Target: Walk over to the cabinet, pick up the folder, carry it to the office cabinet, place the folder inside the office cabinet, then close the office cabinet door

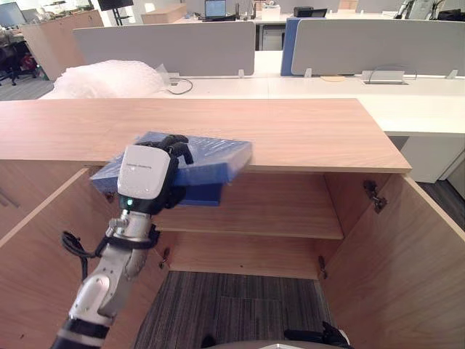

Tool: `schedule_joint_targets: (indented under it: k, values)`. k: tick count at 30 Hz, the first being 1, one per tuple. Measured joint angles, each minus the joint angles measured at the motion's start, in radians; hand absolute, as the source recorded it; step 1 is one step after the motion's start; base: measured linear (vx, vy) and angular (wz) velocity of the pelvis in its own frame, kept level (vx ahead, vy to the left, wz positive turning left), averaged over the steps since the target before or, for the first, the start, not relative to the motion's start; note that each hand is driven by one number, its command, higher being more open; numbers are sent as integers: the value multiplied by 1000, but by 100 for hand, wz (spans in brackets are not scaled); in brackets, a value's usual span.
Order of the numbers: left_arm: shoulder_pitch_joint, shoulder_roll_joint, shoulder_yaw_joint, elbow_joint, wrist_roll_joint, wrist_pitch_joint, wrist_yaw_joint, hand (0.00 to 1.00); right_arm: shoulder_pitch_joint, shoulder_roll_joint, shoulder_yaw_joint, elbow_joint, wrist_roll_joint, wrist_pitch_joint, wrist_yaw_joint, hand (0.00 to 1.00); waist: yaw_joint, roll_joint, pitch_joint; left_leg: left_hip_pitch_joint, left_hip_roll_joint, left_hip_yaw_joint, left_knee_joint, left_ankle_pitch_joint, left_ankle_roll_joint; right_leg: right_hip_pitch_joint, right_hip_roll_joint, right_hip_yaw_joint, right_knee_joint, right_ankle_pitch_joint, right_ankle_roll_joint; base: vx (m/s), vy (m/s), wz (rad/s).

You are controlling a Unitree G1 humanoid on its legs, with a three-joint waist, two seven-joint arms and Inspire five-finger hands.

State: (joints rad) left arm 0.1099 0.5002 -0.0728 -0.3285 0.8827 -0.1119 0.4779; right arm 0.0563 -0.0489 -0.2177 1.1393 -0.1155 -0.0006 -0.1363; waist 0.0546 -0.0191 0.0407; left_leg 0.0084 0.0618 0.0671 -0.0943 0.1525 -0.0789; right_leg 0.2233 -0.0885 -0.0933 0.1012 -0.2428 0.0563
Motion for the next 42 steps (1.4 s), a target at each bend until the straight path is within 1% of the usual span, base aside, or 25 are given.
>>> schedule_joint_targets:
  k: [2,4,5,6,7,8,9,10,11,13,15,16,18,20,21,22,24,27,30,34,35,38,39,41,42]
  values:
    - [42,-60,9,-74,-67,-24,-8,0,-1,-1,4,3,1,0,-1,100,0,-2,-3,-9,1,-3,0,3,1,-8,2,-1,1,1,-1,-7,-10,4]
    - [92,-128,33,-177,-206,-63,-27,0,1,-7,46,-14,10,2,-6,100,1,-2,-6,-21,3,-4,1,9,3,-19,6,-1,1,5,-4,-5,-8,2]
    - [103,-140,41,-193,-259,-79,-39,0,7,-11,65,-28,30,1,-7,100,0,-1,-7,-24,4,-5,2,10,4,-23,7,-1,2,7,-4,0,0,0]
    - [119,-166,58,-212,-349,-100,-51,0,29,-13,89,-87,59,1,-5,100,-1,4,-12,-31,7,-3,5,13,4,-33,12,3,4,11,-5,0,0,0]
    - [137,-202,88,-227,-471,-122,-64,0,67,-5,90,-196,109,4,-6,100,-5,12,-8,-34,9,-5,6,19,7,-36,17,2,6,17,-5,0,0,0]
    - [150,-225,108,-238,-520,-126,-70,0,90,2,90,-262,124,4,-6,100,-9,15,-6,-35,11,-5,6,20,7,-38,18,3,7,18,-5,-55,-16,-4]
    - [182,-286,155,-247,-773,-144,-118,0,156,17,90,-438,187,-2,-16,100,-18,21,-10,-40,14,-3,6,21,8,-47,19,7,11,21,-7,-58,-2,-6]
    - [197,-310,170,-251,-862,-144,-131,0,177,22,88,-500,206,-6,-23,100,-24,23,-11,-42,15,-2,6,22,9,-50,20,8,13,21,-6,-75,-1,-5]
    - [226,-358,200,-258,-1000,-143,-151,0,211,37,78,-615,239,-9,-40,100,-31,23,-11,-47,16,-3,6,23,11,-57,20,8,16,22,-6,-57,0,-2]
    - [254,-404,232,-259,-1136,-142,-165,0,249,63,62,-758,265,-12,-73,100,-34,22,-7,-55,19,-3,5,21,12,-66,23,9,18,23,-7,-68,-1,-2]
    - [296,-451,255,-263,-1277,-140,-168,0,280,113,39,-952,285,-22,-127,100,-36,14,10,-56,20,-4,1,15,7,-68,23,9,13,24,-8,-99,3,-1]
    - [308,-462,255,-267,-1297,-140,-168,0,284,114,40,-995,287,-22,-138,100,-37,15,14,-56,19,-4,1,15,7,-68,23,11,13,24,-8,-92,12,-3]
    - [328,-492,245,-280,-1393,-139,-183,0,286,121,41,-1150,287,-26,-182,100,-37,10,17,-54,16,0,1,18,7,-70,18,15,14,24,-8,-56,18,-5]
    - [330,-505,239,-289,-1443,-139,-203,0,286,121,41,-1247,282,-37,-202,100,-38,10,17,-52,14,4,5,20,8,-70,16,18,14,24,-7,-15,6,-6]
    - [331,-507,225,-307,-1469,-139,-222,0,281,121,41,-1327,271,-55,-221,100,-42,11,17,-51,13,5,6,27,13,-71,16,20,15,25,-6,2,-6,-5]
    - [331,-507,219,-316,-1479,-139,-232,0,277,120,41,-1356,269,-59,-230,100,-45,10,17,-51,13,5,6,28,13,-71,16,20,15,25,-5,0,0,0]
    - [327,-507,203,-338,-1505,-139,-277,0,239,113,38,-1438,229,-71,-255,100,-62,13,15,-51,13,7,6,28,13,-72,16,22,15,27,-2,0,0,0]
    - [292,-506,184,-336,-1529,-129,-323,0,175,102,15,-1488,191,-93,-255,100,-70,19,12,-49,13,12,6,27,13,-72,16,28,15,29,1,13,-25,-6]
    - [252,-500,156,-317,-1547,-125,-377,0,98,91,-6,-1523,195,-105,-245,100,-71,24,8,-47,14,16,6,27,13,-73,15,36,15,32,5,-3,-19,-5]
    - [226,-474,121,-247,-1552,-111,-434,0,26,41,15,-1542,199,-136,-165,100,-72,36,0,-46,14,17,6,27,13,-73,15,37,16,33,8,-3,-4,-1]
    - [225,-464,105,-223,-1552,-102,-452,0,1,11,26,-1542,200,-139,-142,100,-72,38,-2,-46,14,17,6,27,13,-73,15,37,16,34,9,-33,-20,0]
    - [225,-430,66,-161,-1549,-92,-496,0,-69,-78,61,-1542,278,-144,-63,100,-72,42,-6,-45,14,17,6,28,15,-73,15,37,17,35,11,0,0,0]
    - [225,-417,52,-142,-1548,-90,-510,0,-95,-113,74,-1539,322,-150,-26,100,-72,43,-7,-45,14,17,6,29,15,-73,15,37,17,35,12,0,0,0]
    - [225,-405,44,-128,-1547,-81,-527,0,-130,-157,94,-1533,383,-163,15,100,-72,43,-7,-45,14,17,6,30,16,-73,15,37,18,36,12,0,0,0]
    - [225,-399,38,-117,-1538,-80,-538,0,-157,-187,111,-1521,444,-175,55,100,-72,42,-10,-45,13,17,6,30,16,-73,15,37,18,36,13,0,0,0]
